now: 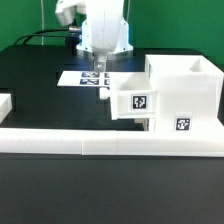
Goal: Assemble drawer
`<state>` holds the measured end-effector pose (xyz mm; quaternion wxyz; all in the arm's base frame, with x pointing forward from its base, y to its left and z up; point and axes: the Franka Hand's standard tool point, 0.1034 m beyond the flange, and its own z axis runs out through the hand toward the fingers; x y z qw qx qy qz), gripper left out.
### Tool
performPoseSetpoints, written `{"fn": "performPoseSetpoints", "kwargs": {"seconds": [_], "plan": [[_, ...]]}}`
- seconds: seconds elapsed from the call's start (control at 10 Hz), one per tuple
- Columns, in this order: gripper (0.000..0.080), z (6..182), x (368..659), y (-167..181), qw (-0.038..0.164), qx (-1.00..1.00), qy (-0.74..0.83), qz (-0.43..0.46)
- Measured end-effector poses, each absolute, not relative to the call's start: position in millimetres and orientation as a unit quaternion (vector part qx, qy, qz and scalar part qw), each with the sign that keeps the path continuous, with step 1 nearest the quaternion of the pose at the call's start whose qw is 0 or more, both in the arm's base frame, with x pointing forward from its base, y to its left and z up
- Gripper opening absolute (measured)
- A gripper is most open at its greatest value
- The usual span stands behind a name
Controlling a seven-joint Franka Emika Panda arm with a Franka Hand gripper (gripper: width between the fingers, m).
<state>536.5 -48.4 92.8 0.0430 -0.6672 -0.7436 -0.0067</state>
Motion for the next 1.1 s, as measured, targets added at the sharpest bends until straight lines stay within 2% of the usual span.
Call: {"fn": "performPoseSetpoints", "kwargs": {"seconds": [0.3,0.8,1.1], "plan": [[0.0649,69.3,538,-60,0.106,-0.666,-0.738,-0.031],[0.0649,65.1,543,-31,0.114,-0.710,-0.694,-0.024],[0.0649,59.7,543,11,0.127,-0.720,-0.682,-0.022]]}}
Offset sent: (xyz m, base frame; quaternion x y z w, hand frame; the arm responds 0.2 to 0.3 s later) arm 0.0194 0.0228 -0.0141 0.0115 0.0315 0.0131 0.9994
